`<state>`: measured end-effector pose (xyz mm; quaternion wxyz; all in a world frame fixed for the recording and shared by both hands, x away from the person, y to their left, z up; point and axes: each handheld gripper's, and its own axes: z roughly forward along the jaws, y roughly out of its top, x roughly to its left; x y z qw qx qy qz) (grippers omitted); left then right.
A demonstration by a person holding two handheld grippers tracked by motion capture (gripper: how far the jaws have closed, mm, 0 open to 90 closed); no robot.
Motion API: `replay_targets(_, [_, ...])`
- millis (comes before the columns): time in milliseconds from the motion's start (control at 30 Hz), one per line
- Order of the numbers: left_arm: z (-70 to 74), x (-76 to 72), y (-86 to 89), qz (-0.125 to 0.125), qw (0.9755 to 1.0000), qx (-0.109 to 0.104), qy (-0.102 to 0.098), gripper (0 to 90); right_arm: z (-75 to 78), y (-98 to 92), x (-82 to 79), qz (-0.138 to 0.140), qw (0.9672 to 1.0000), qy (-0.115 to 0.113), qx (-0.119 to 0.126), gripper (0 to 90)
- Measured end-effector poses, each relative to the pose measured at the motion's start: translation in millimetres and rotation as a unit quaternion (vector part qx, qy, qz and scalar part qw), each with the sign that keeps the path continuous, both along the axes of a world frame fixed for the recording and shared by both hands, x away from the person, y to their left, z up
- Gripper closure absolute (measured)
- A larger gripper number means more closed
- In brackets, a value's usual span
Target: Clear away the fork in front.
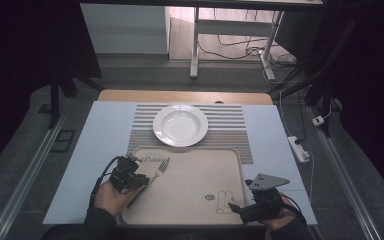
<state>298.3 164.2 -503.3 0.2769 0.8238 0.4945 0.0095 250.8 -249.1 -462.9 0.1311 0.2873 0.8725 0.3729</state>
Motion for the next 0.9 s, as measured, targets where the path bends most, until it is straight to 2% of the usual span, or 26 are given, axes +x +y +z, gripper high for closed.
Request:
replay_targets(133, [2.5, 5.6, -1.2, -0.014, 0.9995, -0.027, -0.007, 75.8, 0.0, 0.1, 0.0, 0.000, 1.0000, 0.000, -0.002, 6.6])
replay_targets(233, [2.6, 12.2, -8.5, -0.032, 0.9988, -0.037, -0.007, 79.6, -0.5, 0.2, 0.5, 0.000, 1.0000, 0.001, -0.003, 6.6])
replay_targets(333, [3.1, 16.8, -19.0, -0.055, 0.9980, -0.031, -0.005, 88.9, -1.0, 0.3, 0.8, -0.001, 1.0000, 0.001, -0.007, 6.6])
replay_targets(467, [0.5, 19.4, -35.0, -0.080, 0.9967, -0.012, 0.005, 89.2, -1.0, 0.3, 0.9, -0.002, 1.0000, 0.002, -0.008, 6.6])
replay_targets(533, [-2.6, 19.4, -41.5, -0.088, 0.9961, 0.002, 0.002, 89.2, -1.0, 0.2, 1.0, -0.002, 1.0000, 0.001, -0.008, 6.6])
replay_targets(733, [-11.0, 20.9, -47.1, -0.092, 0.9954, 0.027, 0.001, 89.2, -1.0, 0.2, 1.0, -0.001, 1.0000, 0.002, -0.008, 6.6])
replay_targets(800, [-11.7, 21.2, -45.7, -0.091, 0.9956, 0.024, -0.001, 89.2, -0.9, 0.1, 1.1, -0.001, 1.0000, 0.002, -0.006, 6.6])
replay_targets(900, [-11.8, 21.0, -44.3, -0.085, 0.9959, 0.029, -0.007, 89.2, -0.9, -0.2, 1.3, 0.000, 1.0000, 0.001, -0.006, 6.6])
